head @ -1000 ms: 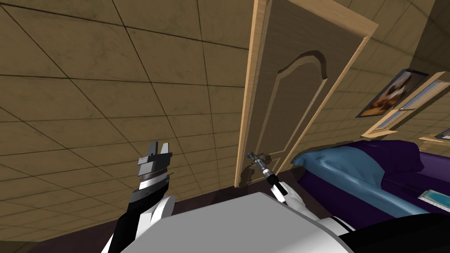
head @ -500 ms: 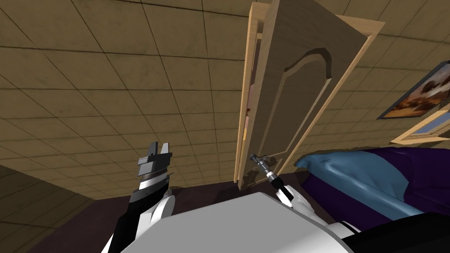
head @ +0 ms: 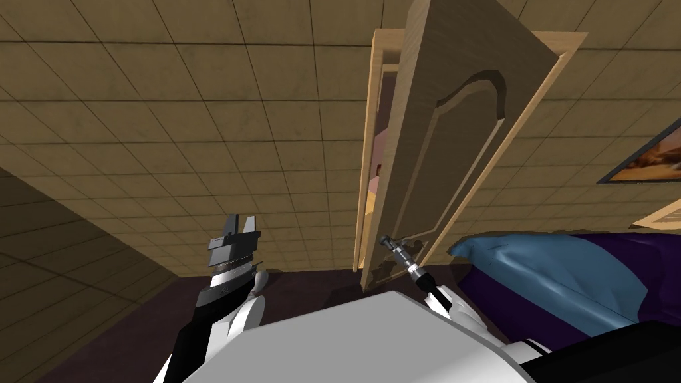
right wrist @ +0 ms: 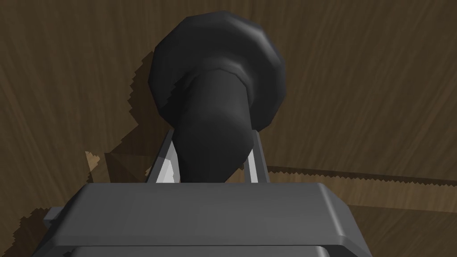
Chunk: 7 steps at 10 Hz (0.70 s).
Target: Pull the door open
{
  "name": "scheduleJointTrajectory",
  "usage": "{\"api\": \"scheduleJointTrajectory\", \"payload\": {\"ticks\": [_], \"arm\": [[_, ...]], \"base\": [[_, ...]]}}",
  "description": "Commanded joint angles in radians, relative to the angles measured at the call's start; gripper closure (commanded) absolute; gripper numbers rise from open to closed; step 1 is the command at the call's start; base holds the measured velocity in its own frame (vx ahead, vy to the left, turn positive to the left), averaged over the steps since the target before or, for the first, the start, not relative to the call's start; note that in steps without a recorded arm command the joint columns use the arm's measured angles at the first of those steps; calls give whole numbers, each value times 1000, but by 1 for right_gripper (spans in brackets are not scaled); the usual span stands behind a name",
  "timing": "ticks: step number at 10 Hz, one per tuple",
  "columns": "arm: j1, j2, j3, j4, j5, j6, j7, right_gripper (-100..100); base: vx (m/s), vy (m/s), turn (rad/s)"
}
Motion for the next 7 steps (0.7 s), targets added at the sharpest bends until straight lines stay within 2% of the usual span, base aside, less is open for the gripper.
{"api": "scheduleJointTrajectory", "payload": {"ticks": [1, 2, 4, 7], "arm": [[0, 0, 0, 0, 0, 0, 0, 100], [10, -7, 0, 9, 2, -26, -7, 100], [20, -15, -1, 18, 3, -49, -12, 100], [42, -35, -5, 39, 6, -103, -23, 100]], "base": [[-79, -28, 45], [-103, -48, 156], [-190, -84, 179], [-191, -88, 167]]}}
